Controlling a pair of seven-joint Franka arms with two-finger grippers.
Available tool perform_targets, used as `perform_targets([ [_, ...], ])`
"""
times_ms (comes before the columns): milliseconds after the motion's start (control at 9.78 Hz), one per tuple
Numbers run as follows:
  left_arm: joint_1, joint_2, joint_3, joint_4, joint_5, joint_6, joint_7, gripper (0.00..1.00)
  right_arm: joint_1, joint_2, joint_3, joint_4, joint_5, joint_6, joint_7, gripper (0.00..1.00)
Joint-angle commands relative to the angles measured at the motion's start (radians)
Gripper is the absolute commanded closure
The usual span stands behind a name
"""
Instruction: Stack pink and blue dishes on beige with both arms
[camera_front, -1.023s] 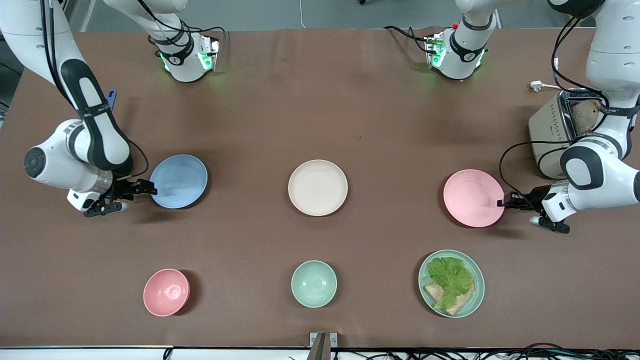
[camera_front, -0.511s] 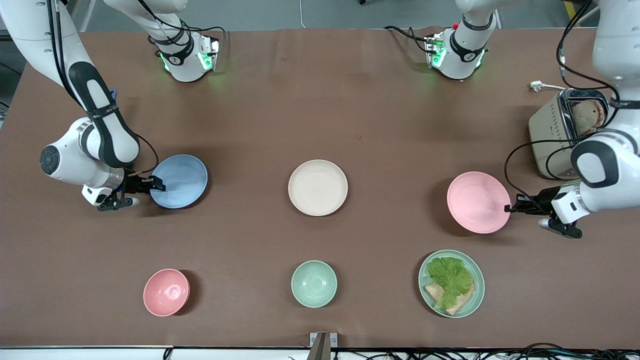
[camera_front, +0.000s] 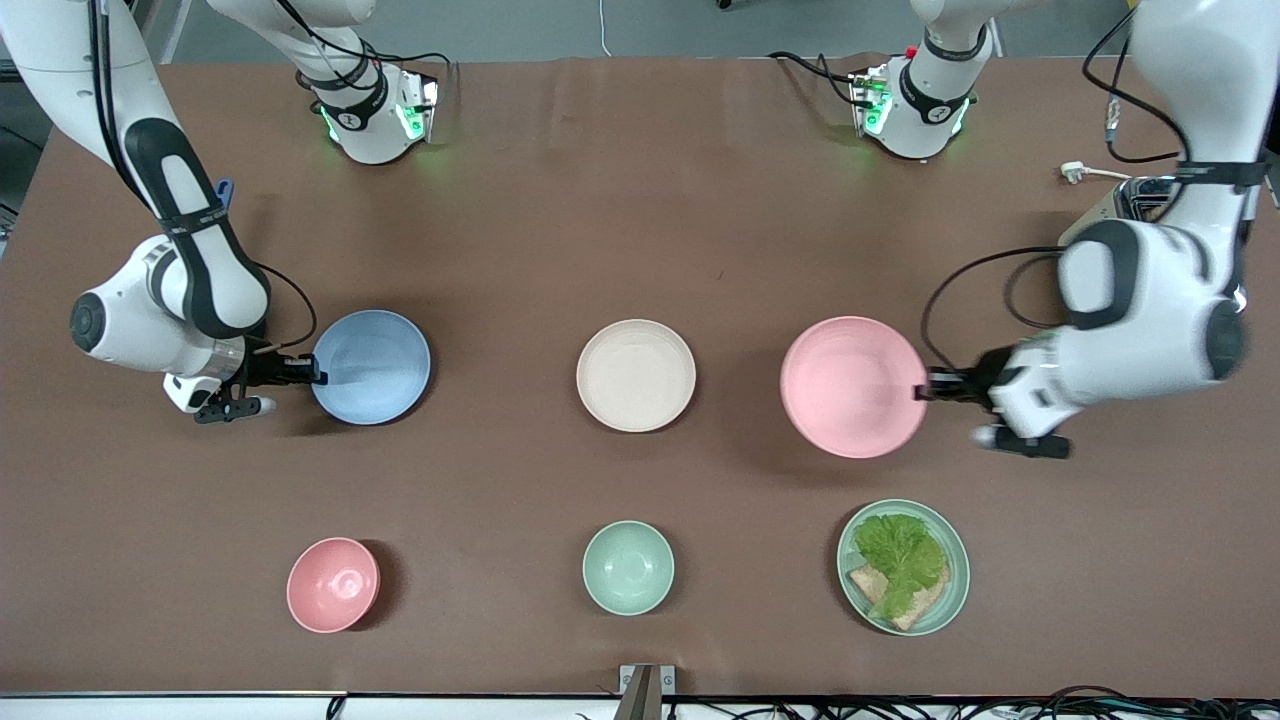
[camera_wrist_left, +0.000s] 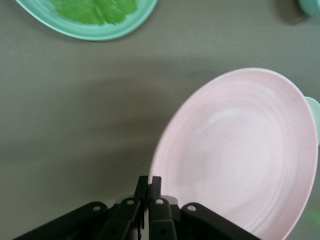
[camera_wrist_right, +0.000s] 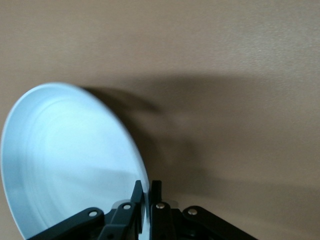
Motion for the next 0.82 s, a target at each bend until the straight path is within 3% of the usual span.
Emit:
perform_targets([
  [0, -0.151, 0.056, 0.005, -0.007, 0.094, 0.072, -0.256, 1.0, -0.011, -0.037, -0.021, 0.084, 0.025, -0.149, 0.013, 1.0],
  [307, -0.329, 0.121, 0.006, -0.025, 0.177, 0.204, -0.434, 1.0, -0.006, -0.069, -0.045, 0.229, 0.024, -0.364, 0.112, 1.0],
  [511, -0.381, 0.176, 0.005, -0.026, 0.272, 0.28, -0.575, 1.0, 0.021, -0.112, -0.029, 0.245, 0.021, -0.398, 0.24, 1.0],
  [716, -0.427, 0.222, 0.008, -0.024, 0.279, 0.363, -0.628, 0.99, 0.037, -0.128, 0.065, 0.245, 0.024, -0.38, 0.4, 1.0],
])
